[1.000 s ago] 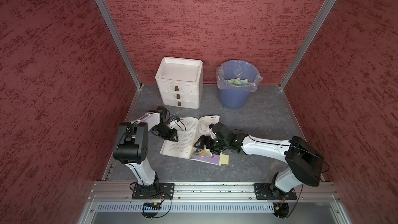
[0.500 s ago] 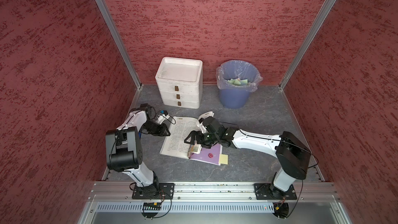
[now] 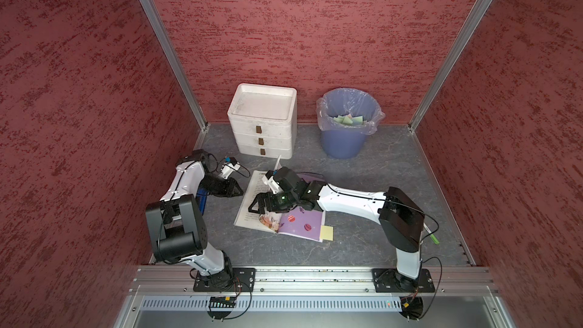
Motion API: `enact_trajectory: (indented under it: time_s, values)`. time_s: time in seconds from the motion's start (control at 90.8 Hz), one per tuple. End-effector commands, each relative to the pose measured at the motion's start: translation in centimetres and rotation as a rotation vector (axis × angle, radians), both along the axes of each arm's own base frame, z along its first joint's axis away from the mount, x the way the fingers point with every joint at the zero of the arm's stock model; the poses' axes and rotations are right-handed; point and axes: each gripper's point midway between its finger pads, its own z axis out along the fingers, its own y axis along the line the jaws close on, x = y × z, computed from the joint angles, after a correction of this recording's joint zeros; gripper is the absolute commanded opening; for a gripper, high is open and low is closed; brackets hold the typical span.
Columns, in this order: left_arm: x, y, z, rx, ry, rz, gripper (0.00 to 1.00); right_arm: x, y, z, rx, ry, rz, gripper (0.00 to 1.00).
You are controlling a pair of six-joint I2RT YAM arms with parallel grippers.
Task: Peel off the used sticky note
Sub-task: Turn the page of the book at the center of the board.
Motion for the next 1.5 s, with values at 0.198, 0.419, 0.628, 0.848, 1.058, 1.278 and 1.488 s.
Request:
enact_trajectory:
  time_s: [0.198,0.419,0.628,0.848,1.058,1.278,1.488]
  values:
    - [0.1,0.4,2.0,-0.025,-0.043,0.015,0.31,0.5,1.2,-1.4,-0.021,-0.053,0.039,0.99]
    - [0.3,0.7,1.5,-0.025,-0.026,0.024,0.31,1.8,2.7,1.8,0.071,-0.104,0.034,0.98]
    - [0.3,0.8,1.5,-0.02,-0.029,0.025,0.31,3.2,3.2,3.1,0.14,-0.078,0.015,0.99]
    - [0.1,0.3,1.4,-0.014,-0.022,0.003,0.31,2.7,-1.1,3.5,0.078,-0.092,-0.041,0.98]
    - [-0.4,-1.7,-2.2,0.071,0.036,-0.094,0.31,-1.7,-11.9,-1.2,-0.119,-0.026,-0.178,0.98]
    - [0.2,-3.1,-4.7,0.093,0.083,-0.129,0.3,-4.5,-18.9,-3.7,-0.172,0.011,-0.309,0.98]
    - [0.2,-3.5,-6.4,0.135,0.125,-0.158,0.3,-5.0,-20.0,-5.6,-0.182,0.039,-0.343,0.98]
